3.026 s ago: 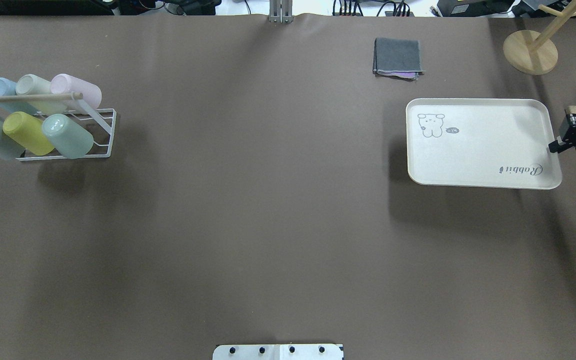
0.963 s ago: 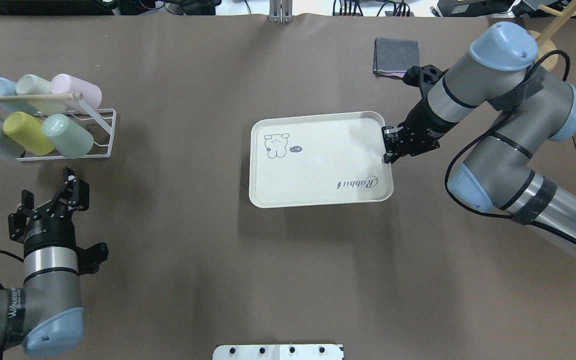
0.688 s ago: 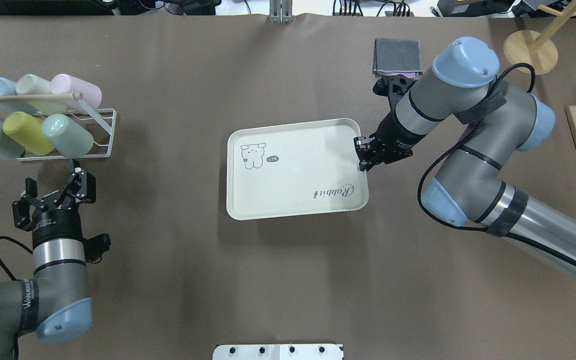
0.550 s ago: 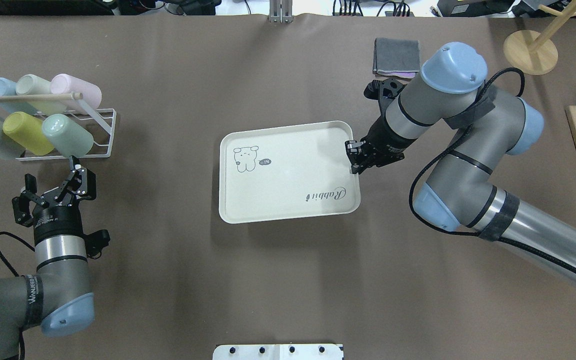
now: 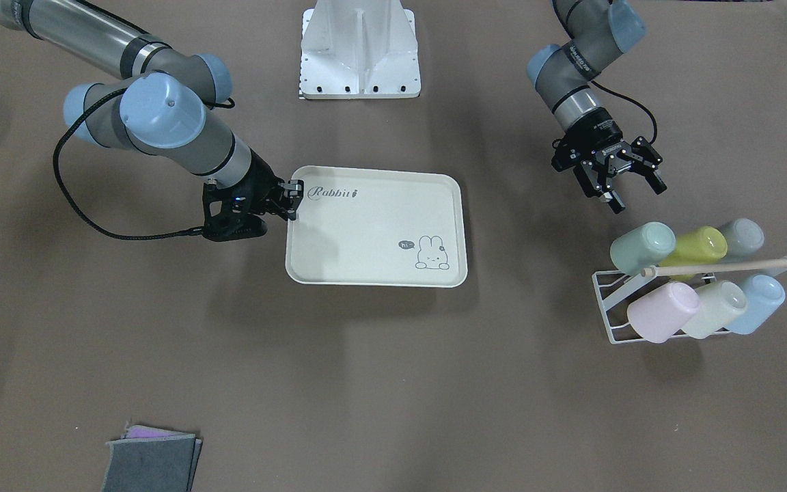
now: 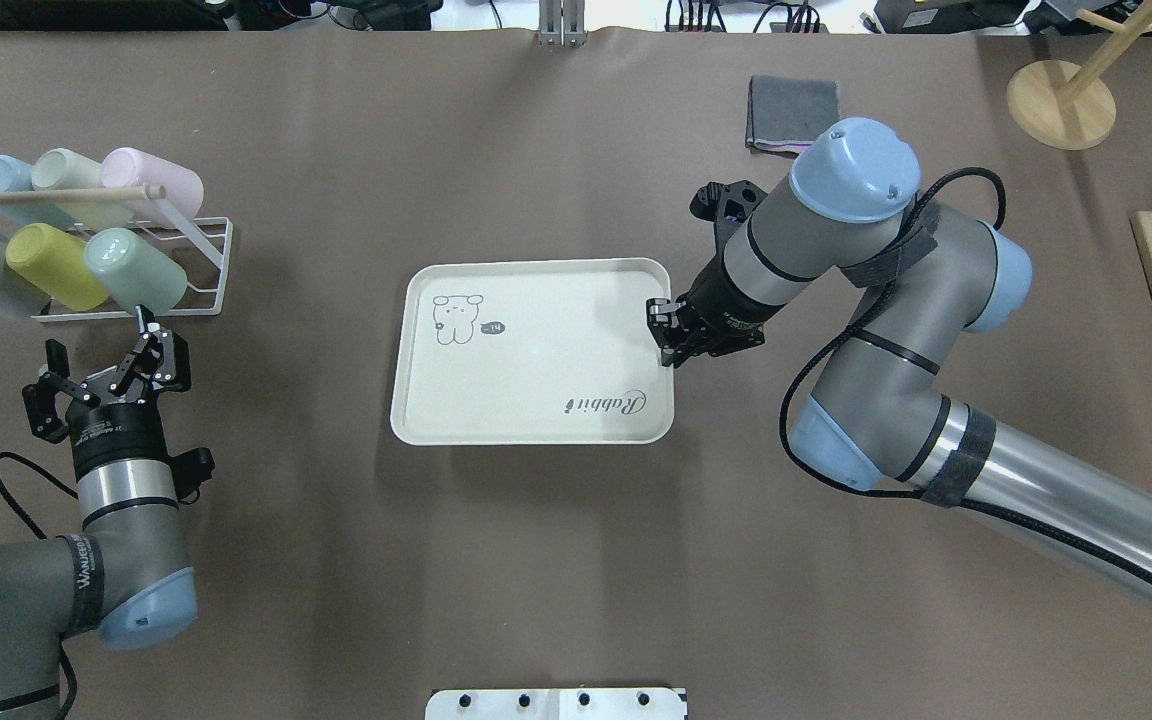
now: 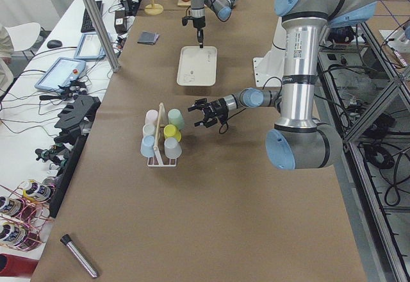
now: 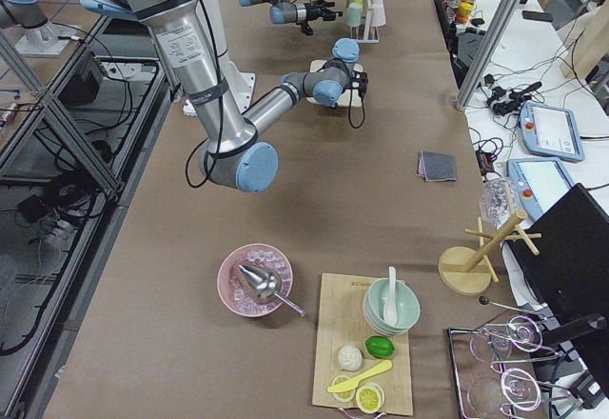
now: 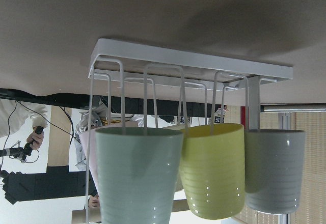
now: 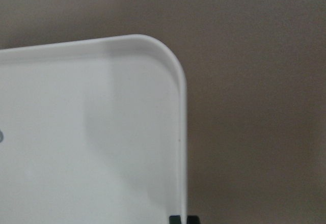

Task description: Pick up and place green cup on tray

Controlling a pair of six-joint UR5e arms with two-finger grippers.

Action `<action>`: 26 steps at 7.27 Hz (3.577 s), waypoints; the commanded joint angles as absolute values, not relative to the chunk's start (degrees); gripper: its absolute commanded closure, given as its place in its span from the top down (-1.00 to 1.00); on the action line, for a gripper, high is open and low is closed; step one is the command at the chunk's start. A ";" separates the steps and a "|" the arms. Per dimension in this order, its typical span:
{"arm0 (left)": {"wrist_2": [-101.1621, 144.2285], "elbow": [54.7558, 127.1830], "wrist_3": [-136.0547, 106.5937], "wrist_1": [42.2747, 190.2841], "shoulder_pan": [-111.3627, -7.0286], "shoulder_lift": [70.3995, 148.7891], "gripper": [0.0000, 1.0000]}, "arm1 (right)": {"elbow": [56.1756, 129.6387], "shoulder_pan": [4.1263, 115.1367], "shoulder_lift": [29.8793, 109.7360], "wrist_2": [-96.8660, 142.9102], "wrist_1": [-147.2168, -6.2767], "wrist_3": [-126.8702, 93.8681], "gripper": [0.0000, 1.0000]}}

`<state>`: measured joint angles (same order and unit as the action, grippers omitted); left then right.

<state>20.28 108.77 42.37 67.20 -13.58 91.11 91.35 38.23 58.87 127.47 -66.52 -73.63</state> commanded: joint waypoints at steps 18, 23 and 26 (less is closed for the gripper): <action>15.73 93.18 43.42 68.89 -20.30 101.59 0.96 | 88.15 42.16 63.09 126.90 -53.09 -74.80 1.00; 15.73 92.81 43.42 70.31 -20.30 102.22 -0.12 | 95.16 50.44 65.04 131.75 -70.15 -70.40 1.00; 15.73 94.82 43.68 70.40 -20.48 101.69 -0.66 | 97.56 54.48 66.17 129.48 -77.78 -63.41 1.00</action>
